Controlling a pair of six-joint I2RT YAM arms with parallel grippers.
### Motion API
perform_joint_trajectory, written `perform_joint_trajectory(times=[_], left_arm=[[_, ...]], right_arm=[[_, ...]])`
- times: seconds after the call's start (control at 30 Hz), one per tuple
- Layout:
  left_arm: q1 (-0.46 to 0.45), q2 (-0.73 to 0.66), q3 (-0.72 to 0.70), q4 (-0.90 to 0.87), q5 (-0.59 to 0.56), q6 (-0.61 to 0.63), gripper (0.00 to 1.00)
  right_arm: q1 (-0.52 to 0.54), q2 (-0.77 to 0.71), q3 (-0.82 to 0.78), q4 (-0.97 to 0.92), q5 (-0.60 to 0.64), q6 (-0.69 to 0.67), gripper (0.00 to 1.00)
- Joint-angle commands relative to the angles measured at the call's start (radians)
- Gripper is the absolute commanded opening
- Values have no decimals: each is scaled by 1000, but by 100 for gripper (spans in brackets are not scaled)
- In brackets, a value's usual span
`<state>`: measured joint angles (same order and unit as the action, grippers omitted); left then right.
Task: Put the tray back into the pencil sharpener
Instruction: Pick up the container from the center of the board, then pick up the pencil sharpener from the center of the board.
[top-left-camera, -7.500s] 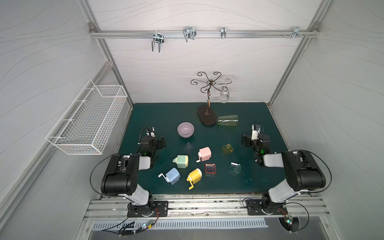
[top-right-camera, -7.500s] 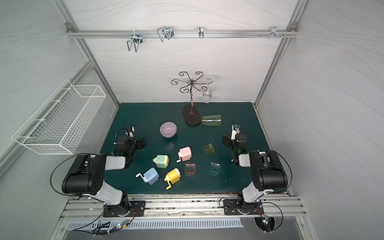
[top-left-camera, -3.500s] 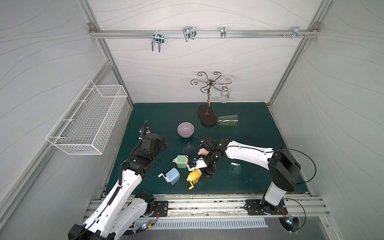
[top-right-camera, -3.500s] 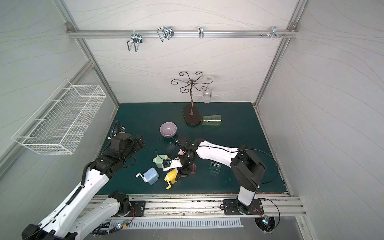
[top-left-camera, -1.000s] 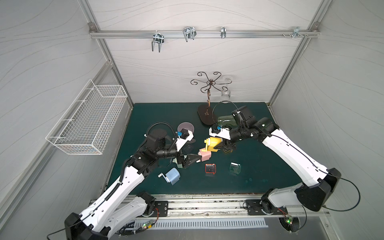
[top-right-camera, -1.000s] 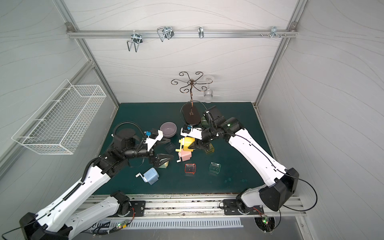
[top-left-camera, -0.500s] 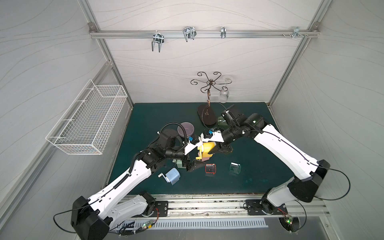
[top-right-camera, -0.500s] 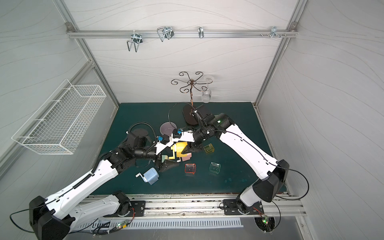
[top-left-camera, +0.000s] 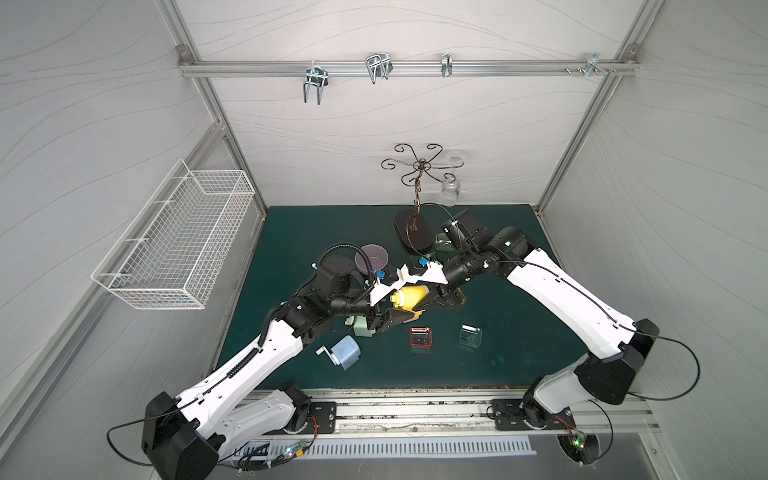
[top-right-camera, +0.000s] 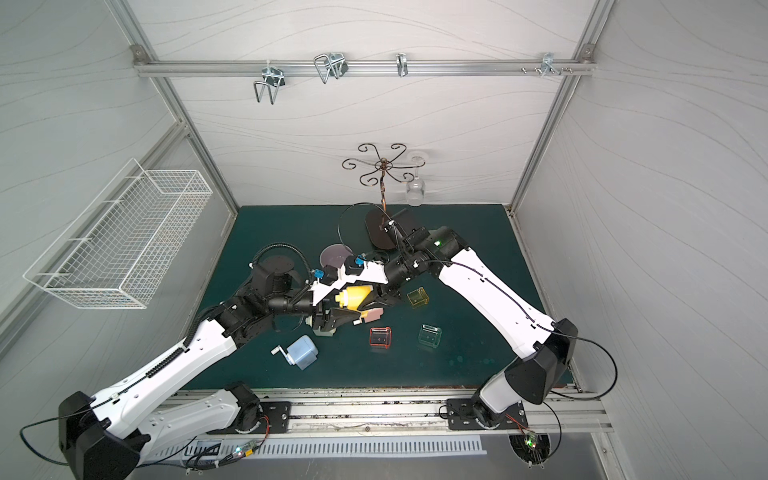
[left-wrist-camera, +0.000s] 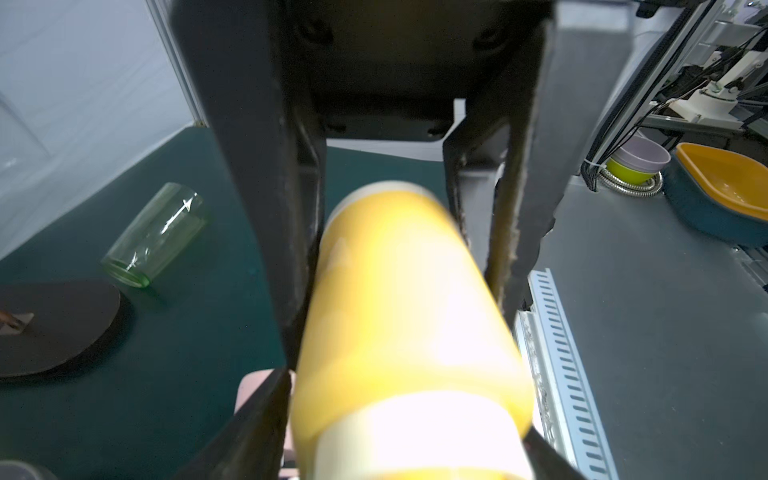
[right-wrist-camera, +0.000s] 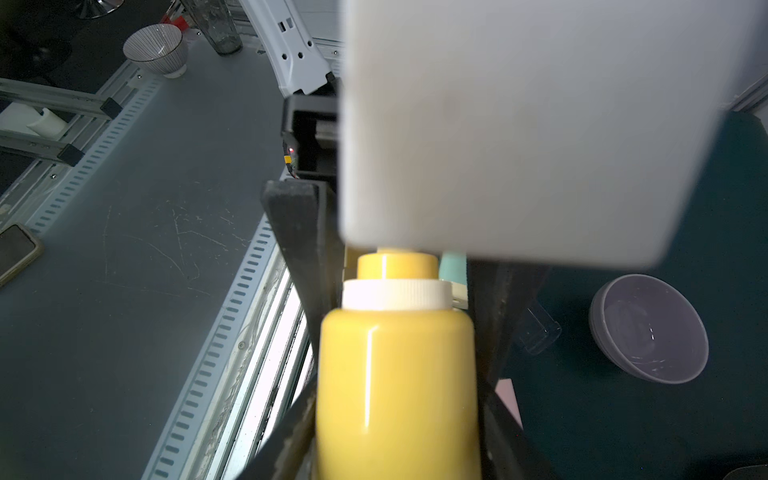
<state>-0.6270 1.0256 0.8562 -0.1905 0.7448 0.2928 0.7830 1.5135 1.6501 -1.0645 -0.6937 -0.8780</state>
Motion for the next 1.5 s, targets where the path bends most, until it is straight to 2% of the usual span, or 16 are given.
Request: perform_joint_trajectory(times=[0.0, 0.2, 0.27, 0.33, 0.37, 0.43, 0.57, 0.67, 0.7, 0.77, 0.83, 0.87, 0.93, 1.03, 1.3, 1.47], left_arm=[[-3, 0, 9, 46, 32, 24, 56], [-3, -2, 14, 22, 47, 46, 29], [-3, -5, 14, 23, 46, 51, 18], [-3, -7, 11, 27, 38, 55, 5], [-3, -10, 8, 33, 36, 55, 0], [-2, -14, -8, 62, 24, 48, 0], [-3, -34, -55, 138, -22, 23, 0], [0, -64, -101, 198, -100, -6, 0], [18, -73, -127, 238, -114, -50, 0], [116, -75, -194, 370, -52, -215, 0], [214, -67, -249, 499, 6, -365, 0], [231, -73, -259, 509, 13, -366, 0], [233, -98, -260, 465, 17, -261, 0], [233, -123, -251, 420, -4, -183, 0], [233, -156, -257, 431, -56, -175, 0], [233, -186, -275, 469, -110, -207, 0]], right_arm=[[-11, -20, -6, 19, -55, 19, 20], [-21, -19, -9, 54, -66, 45, 24], [-21, -23, -13, 79, -52, 67, 41], [-23, -44, -35, 147, -38, 117, 68], [-24, -60, -48, 183, -36, 142, 77], [-42, -110, -95, 302, -46, 223, 98], [-102, -227, -202, 522, -53, 379, 99], [-149, -330, -311, 587, 37, 409, 97], [-171, -365, -355, 581, 70, 401, 96], [-214, -422, -446, 539, 110, 360, 94], [-234, -459, -541, 454, 182, 256, 92], [-233, -461, -582, 409, 209, 200, 91], [-225, -446, -667, 343, 256, 107, 90], [-174, -386, -762, 340, 318, 33, 91], [-38, -193, -847, 546, 342, 46, 90], [-17, -78, -854, 657, 353, 63, 88]])
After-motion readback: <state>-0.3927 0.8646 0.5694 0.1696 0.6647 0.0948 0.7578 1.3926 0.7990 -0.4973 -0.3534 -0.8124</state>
